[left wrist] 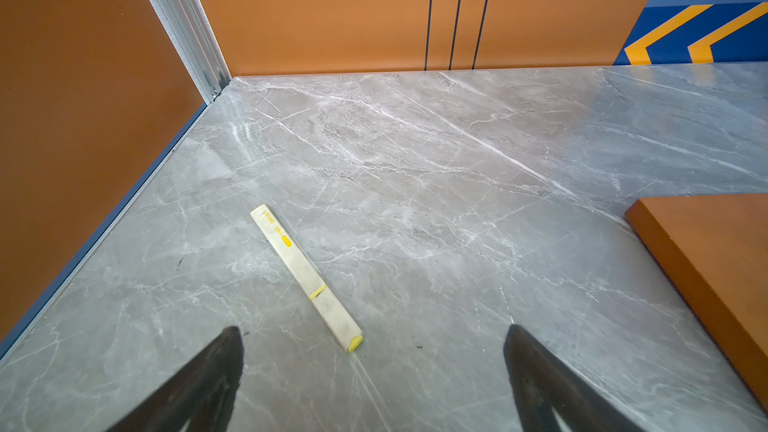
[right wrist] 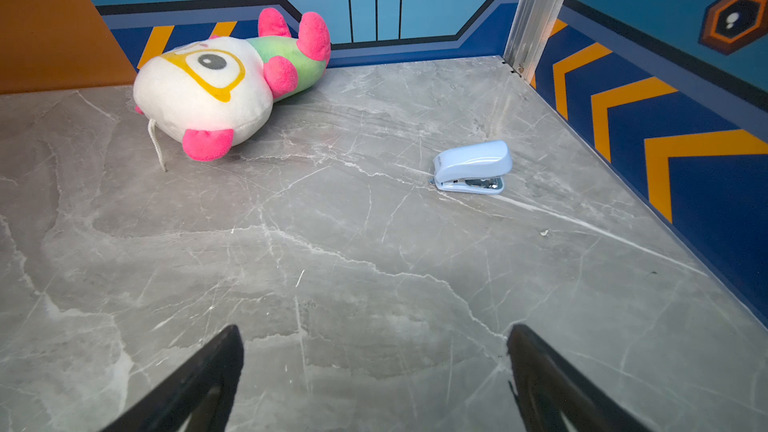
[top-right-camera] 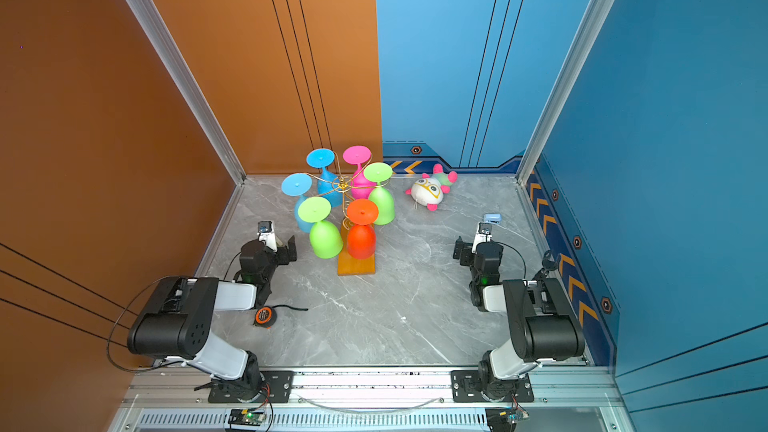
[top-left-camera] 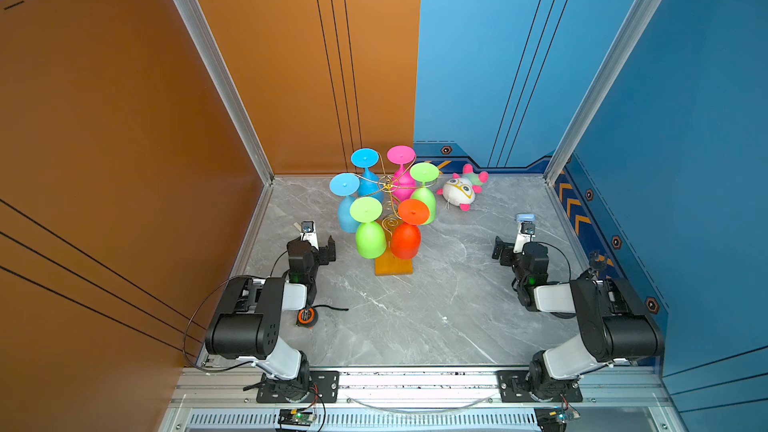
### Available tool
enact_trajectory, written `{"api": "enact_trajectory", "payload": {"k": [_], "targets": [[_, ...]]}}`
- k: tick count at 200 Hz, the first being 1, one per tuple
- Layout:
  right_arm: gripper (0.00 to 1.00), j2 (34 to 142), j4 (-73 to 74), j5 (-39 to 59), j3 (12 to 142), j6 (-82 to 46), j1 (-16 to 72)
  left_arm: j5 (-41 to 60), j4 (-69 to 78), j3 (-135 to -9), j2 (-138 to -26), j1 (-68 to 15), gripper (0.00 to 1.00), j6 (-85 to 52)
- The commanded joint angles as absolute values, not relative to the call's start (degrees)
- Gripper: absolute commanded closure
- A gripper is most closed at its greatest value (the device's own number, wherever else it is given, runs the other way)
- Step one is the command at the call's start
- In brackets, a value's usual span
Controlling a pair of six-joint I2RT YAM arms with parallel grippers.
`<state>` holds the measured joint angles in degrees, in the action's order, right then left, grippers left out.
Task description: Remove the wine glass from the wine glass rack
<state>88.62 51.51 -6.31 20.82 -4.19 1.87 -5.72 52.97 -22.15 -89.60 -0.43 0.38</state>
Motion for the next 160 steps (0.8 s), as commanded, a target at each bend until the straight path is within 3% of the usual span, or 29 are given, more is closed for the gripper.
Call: {"api": "enact_trajectory", "payload": {"k": [1,37,94,122,160], "targets": [[0.0,88.64,51.83,-7.36,21.45,-3.25,1.85,-5.01,53.61,-21.47,-89.69,-0.26,0.02,-0.16],[0.0,87.11,48.8,-10.85,22.5,-4.34,2.02,-5.6,53.01,-21.54,-89.19,-0.07,0.02,-0.57],[0.01,76.44,26.9,-13.56,29.79,-5.85,2.63,-8.22,41.82,-22.27,-79.14,0.97,0.02,-3.63],[0.01,70.38,11.35,-10.97,36.05,-10.76,2.9,-9.87,33.14,-23.88,-72.85,0.62,0.02,-6.66],[0.05,65.52,-6.33,1.61,46.23,-17.62,3.89,-10.05,17.32,-28.01,-63.96,0.33,0.02,-12.99]]}}
